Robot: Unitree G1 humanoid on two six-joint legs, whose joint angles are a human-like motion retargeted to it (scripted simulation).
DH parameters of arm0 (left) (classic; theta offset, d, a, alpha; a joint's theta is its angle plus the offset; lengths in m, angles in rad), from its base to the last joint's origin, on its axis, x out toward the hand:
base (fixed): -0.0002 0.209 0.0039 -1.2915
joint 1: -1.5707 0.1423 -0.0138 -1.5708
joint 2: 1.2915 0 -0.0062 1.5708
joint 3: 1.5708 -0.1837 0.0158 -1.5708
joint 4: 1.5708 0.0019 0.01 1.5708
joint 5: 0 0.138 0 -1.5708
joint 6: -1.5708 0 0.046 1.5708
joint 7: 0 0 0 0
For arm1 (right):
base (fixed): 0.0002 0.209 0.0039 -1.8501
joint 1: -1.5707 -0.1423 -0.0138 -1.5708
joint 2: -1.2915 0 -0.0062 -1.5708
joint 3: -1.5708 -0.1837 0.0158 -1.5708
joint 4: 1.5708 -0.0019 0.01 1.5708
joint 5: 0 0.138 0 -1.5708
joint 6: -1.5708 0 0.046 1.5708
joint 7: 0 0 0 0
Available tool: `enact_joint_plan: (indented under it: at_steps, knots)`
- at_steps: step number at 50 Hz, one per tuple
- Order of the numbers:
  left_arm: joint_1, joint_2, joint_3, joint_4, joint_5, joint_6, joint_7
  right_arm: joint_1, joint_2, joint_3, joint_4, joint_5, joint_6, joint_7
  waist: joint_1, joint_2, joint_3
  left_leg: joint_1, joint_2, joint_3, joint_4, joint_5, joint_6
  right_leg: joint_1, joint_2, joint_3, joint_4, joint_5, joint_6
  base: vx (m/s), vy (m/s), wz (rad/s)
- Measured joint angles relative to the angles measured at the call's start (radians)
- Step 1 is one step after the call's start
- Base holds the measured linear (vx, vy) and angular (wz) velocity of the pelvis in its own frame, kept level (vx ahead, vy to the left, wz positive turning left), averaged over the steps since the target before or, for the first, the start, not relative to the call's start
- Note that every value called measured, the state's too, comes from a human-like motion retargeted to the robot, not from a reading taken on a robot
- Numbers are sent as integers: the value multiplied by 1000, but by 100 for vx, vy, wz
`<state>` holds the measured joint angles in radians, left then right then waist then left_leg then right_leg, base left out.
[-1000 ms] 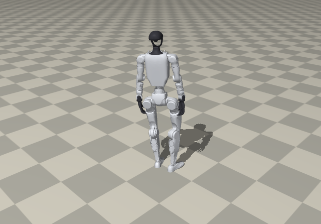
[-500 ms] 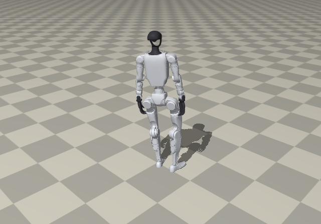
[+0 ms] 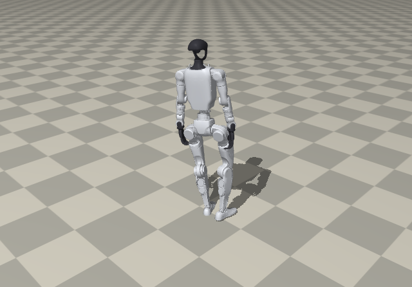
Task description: In place motions
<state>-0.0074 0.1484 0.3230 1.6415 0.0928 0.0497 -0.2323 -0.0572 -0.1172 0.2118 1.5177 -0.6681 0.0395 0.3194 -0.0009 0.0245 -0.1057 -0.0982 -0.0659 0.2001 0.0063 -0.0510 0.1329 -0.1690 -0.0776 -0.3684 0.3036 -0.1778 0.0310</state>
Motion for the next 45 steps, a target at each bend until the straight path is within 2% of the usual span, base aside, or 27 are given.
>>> enact_joint_plan:
  at_steps: [2, 7, 20, 22, 23, 24, 38, 45]
  knots:
    - [-5, -2, -4, 4, 4, 1, 0, 2, -1, 0, 9, -5, 1, -1, 30, -8, -1, -3, -5, 44, -1, -3, 6, 9, 4, -15, -37, 18, -22, -3, -2, -107]
    - [-17, -17, -19, 8, 14, 0, 7, 3, -9, -7, 26, -28, 13, 15, 57, -13, 2, -11, 2, 102, 9, -7, 3, 15, 15, 42, -104, 61, 0, -4, 0, -56]
    - [-31, -22, -78, 10, 55, 5, 10, 2, -22, -42, 24, -4, 26, 19, 91, -10, -9, -16, 18, 231, 16, -18, -9, 19, 47, 125, -191, 109, -6, -1, 4, -48]
    - [-34, -23, -84, 6, 50, 6, 10, 4, -24, -49, 21, -5, 26, 16, 61, -1, -11, -8, 24, 205, 16, -21, -20, 23, 44, 103, -189, 102, -8, -1, 6, 99]
    - [-36, -24, -89, 4, 48, 5, 12, 5, -25, -56, 21, -7, 26, 13, -19, 7, -19, -5, 32, 124, 24, -26, -47, 31, 23, 27, -187, 89, -3, 0, 6, 214]
    - [-35, -26, -88, 0, 44, 3, 14, 8, -26, -58, 21, -8, 26, 10, -46, 12, -21, -2, 35, 100, 26, -28, -55, 36, 18, 4, -188, 85, -3, 1, 5, 165]
    - [-29, -40, -90, -9, 33, 6, 6, 66, -15, -73, 67, -21, 47, -2, -41, 35, -39, 26, 46, 104, 31, -34, -65, 74, 41, 16, -191, 60, -28, 0, 0, 2]
    - [-23, -35, -87, 6, 40, 14, 7, 77, -11, -71, 74, -39, 49, 6, 1, 35, -50, 33, 53, 129, 32, -40, -73, 90, 52, 47, -195, 46, -32, 1, 1, -14]
